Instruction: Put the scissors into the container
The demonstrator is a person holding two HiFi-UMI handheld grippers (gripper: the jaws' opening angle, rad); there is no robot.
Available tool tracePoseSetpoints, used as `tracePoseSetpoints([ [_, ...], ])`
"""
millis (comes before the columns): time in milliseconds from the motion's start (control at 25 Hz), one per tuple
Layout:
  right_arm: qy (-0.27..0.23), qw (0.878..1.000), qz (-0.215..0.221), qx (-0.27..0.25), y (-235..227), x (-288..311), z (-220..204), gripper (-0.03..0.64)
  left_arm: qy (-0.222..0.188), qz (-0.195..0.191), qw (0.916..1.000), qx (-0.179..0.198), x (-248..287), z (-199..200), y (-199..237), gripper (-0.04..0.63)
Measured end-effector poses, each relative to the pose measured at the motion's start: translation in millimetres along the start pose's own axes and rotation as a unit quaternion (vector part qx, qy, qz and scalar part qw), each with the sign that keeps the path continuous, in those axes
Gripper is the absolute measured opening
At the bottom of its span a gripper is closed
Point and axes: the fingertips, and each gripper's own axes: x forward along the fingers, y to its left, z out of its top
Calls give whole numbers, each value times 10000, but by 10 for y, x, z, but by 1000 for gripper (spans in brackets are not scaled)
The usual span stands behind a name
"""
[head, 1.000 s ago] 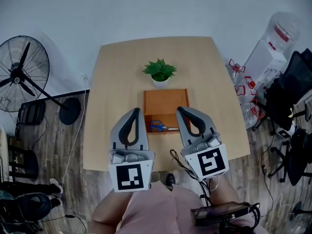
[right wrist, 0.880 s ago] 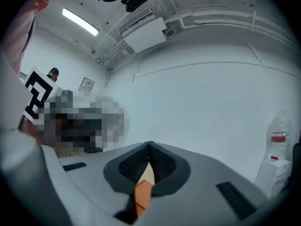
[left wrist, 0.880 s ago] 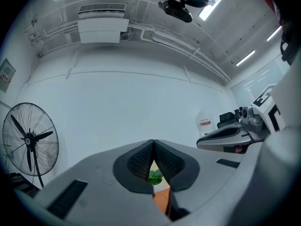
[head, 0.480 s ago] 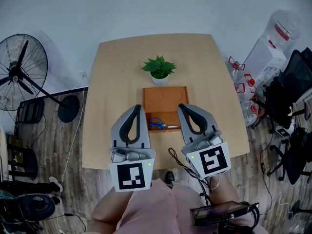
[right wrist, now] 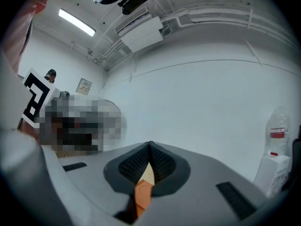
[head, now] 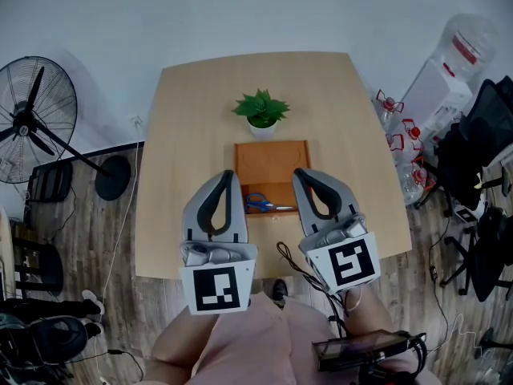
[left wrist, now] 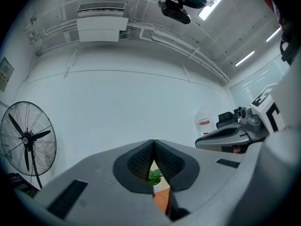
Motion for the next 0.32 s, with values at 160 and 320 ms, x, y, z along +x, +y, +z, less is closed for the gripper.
tracePoseSetpoints([
  [160,3,10000,8,2,0,6,3,0,20,-7,10000,-6,8,3,3,5],
  [320,16,10000,20,12,2,43,-2,0,18,-12,10000,-14,39,6,26,5],
])
